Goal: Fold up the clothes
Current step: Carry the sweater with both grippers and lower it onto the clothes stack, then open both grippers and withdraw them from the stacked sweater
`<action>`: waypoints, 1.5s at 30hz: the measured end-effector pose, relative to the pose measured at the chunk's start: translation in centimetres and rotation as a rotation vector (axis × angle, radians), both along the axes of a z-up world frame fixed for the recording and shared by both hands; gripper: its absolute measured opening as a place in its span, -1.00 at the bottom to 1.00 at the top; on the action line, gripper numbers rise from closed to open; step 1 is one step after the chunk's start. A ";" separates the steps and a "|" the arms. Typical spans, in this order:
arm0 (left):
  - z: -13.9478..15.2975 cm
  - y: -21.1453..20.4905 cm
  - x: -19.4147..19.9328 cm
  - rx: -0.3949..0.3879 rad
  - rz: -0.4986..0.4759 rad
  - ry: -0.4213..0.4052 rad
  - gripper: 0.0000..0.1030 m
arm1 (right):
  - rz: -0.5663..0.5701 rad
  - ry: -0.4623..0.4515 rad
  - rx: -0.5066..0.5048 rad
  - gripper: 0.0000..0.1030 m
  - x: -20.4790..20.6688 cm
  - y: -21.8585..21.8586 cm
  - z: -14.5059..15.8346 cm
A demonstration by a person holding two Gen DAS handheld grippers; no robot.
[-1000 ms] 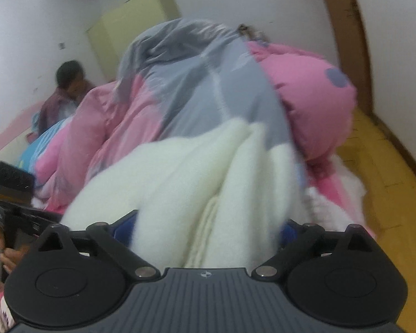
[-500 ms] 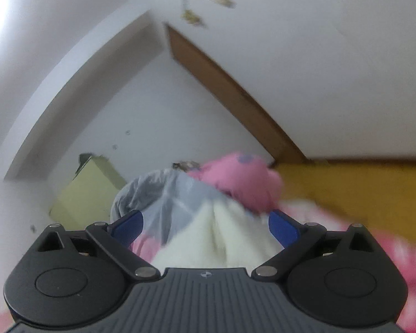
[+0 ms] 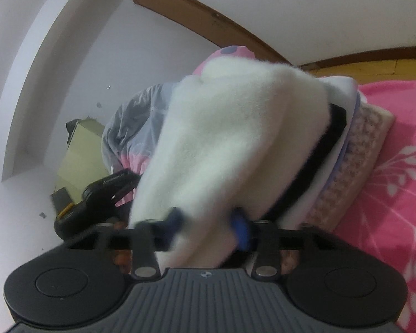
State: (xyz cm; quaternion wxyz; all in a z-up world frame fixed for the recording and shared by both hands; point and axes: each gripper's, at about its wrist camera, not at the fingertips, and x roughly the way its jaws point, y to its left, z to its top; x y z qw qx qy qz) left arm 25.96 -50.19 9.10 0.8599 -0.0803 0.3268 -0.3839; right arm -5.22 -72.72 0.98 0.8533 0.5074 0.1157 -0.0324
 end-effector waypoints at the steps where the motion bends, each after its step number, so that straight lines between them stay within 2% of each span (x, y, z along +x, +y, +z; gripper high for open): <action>1: 0.1 0.2 -0.2 -0.002 -0.003 0.005 -0.67 | -0.001 -0.011 0.007 -0.49 -0.2 -0.3 0.0; 8: -0.3 0.9 -0.5 -0.011 -0.006 -0.006 -0.65 | -0.010 -0.036 0.018 -0.56 -1.5 -1.1 0.0; 9: -0.5 0.8 -0.1 -0.017 0.000 0.007 -0.59 | -0.009 -0.032 0.026 -0.56 -1.3 -1.0 -0.3; 12: -0.6 1.7 0.9 -0.064 0.036 0.064 -0.23 | -0.018 -0.020 0.038 -0.47 -0.9 -0.5 -0.7; 16: 0.9 5.1 0.0 -0.105 0.044 0.104 -0.01 | -0.081 -0.009 -0.029 -0.37 -3.1 1.2 1.7; 20: 4.6 9.8 -4.5 -0.096 -0.043 0.006 0.18 | -0.126 -0.024 -0.108 -0.26 -7.9 4.1 5.0; 23: 7.8 14.3 -9.6 -0.101 -0.141 -0.105 0.55 | -0.153 -0.039 -0.205 -0.23 -12.0 7.8 8.3; 25: 9.5 17.3 -12.9 -0.116 -0.197 -0.162 0.98 | -0.154 -0.066 -0.276 -0.13 -14.6 10.9 10.8; 27: 10.8 20.7 -16.3 -0.154 -0.254 -0.222 0.99 | -0.152 -0.100 -0.345 -0.09 -17.0 14.1 13.1; 28: 11.2 22.3 -17.9 -0.169 -0.278 -0.250 1.00 | -0.151 -0.119 -0.385 0.00 -18.2 15.9 14.3; 29: 11.5 23.8 -19.5 -0.180 -0.298 -0.275 1.00 | -0.153 -0.136 -0.422 0.22 -19.1 17.7 15.5; 32: 11.1 27.3 -23.6 -0.192 -0.319 -0.309 1.00 | -0.170 -0.164 -0.513 0.59 -21.4 22.5 17.7; 33: 10.5 28.0 -24.7 -0.176 -0.316 -0.319 1.00 | -0.176 -0.151 -0.543 0.63 -21.8 23.9 17.9; 35: 9.3 29.5 -26.7 -0.142 -0.308 -0.340 1.00 | -0.188 -0.108 -0.607 0.94 -22.1 26.7 17.7; 38: 6.6 30.7 -28.7 -0.078 -0.269 -0.368 1.00 | -0.209 0.001 -0.702 0.97 -21.4 30.1 16.2; 42: 3.3 31.9 -29.6 -0.033 -0.210 -0.285 1.00 | -0.220 0.166 -0.750 0.98 -19.1 32.8 14.0; 45: 1.9 32.4 -29.7 0.004 -0.155 -0.253 1.00 | -0.217 0.247 -0.774 0.98 -17.5 34.5 13.1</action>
